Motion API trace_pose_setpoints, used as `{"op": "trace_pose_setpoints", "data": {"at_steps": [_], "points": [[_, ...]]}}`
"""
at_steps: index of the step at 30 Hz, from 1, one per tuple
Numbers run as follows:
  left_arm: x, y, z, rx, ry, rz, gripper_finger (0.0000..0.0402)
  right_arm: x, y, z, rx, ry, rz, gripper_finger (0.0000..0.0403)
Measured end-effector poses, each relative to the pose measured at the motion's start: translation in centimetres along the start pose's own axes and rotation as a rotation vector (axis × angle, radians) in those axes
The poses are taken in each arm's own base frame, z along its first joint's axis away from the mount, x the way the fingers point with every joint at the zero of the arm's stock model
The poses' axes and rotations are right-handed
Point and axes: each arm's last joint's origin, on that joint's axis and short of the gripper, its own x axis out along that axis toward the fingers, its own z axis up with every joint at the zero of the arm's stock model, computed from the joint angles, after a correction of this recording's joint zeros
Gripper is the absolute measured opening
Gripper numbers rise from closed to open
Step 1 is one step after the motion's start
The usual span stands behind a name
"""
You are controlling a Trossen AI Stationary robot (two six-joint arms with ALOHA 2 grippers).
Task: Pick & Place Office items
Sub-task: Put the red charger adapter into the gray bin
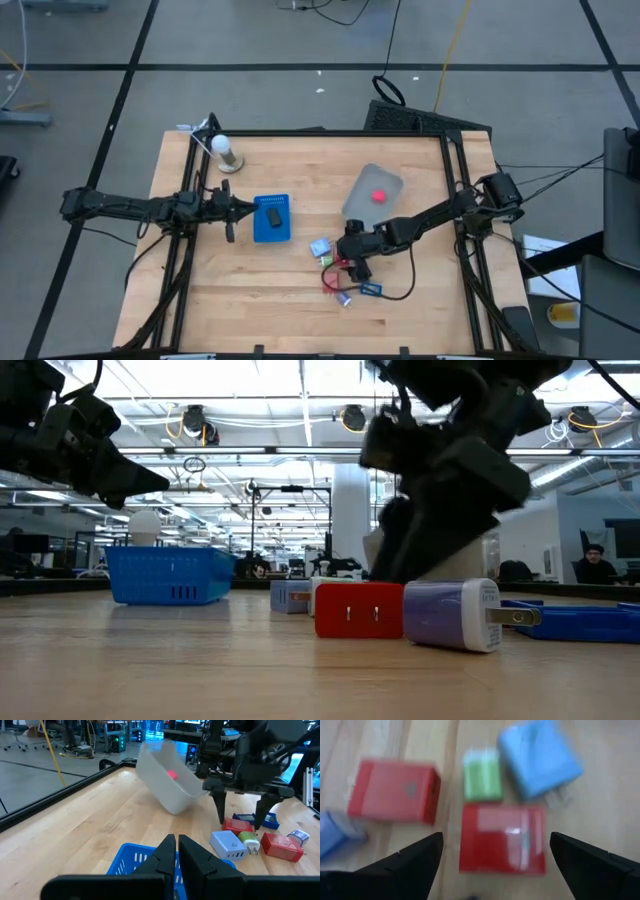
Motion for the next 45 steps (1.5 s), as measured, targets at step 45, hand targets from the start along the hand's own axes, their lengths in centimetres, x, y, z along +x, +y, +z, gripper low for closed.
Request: {"op": "trace_pose_setpoints", "data": {"at_steps": [45], "points": [[0.0,0.0,-0.2,0.010,0.022,0.003,0.0021,-0.4,-0.2,2.5,-0.143,0.017,-0.030,0.0343]]}}
